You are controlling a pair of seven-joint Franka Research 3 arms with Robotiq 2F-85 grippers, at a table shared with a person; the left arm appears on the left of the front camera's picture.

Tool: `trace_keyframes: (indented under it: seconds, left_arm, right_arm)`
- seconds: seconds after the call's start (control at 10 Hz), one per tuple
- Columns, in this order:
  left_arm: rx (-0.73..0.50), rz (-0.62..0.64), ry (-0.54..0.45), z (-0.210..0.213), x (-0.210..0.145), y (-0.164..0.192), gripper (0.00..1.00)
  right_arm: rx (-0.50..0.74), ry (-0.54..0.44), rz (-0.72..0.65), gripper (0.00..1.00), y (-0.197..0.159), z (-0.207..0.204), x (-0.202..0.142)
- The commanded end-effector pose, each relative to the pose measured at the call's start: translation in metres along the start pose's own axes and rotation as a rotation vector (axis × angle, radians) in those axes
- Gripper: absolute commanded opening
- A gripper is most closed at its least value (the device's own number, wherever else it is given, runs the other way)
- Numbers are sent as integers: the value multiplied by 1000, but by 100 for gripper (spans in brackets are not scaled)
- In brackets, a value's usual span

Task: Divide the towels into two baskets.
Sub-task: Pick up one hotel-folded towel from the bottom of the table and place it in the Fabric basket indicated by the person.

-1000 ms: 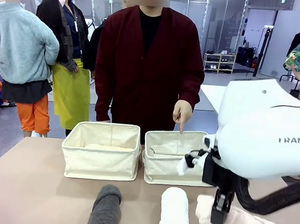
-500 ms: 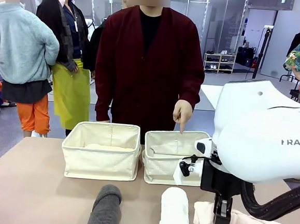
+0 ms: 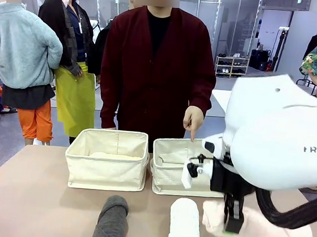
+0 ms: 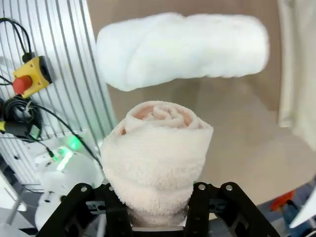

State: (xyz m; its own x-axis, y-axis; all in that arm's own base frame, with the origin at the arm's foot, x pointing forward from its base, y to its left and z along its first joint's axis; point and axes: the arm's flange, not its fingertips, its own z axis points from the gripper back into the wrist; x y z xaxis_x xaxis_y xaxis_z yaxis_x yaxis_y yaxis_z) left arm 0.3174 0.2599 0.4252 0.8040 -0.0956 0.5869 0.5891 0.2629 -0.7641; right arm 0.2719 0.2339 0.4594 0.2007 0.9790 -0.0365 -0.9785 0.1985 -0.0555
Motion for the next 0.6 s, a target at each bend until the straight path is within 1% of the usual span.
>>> trace_keyframes:
  seconds: [0.0,0.1,0.2,0.3,0.5]
  left_arm:
    - [-5,-7,3,-1,-5,-7,100]
    - [-5,-7,3,-1,-5,-7,100]
    - [-5,-7,3,-1,-5,-7,100]
    - [-5,-7,3,-1,-5,-7,100]
    - [-5,-7,3,-1,-5,-7,100]
  right_arm:
    - [-102,23,126,37,-25,35,23]
    - [-146,51,117,37,-43,50,36]
    - [-144,35,177,37,-60,63,48]
    - [-176,16,213,37,-77,74,57]
    - [-216,13,280,37,-116,83,77]
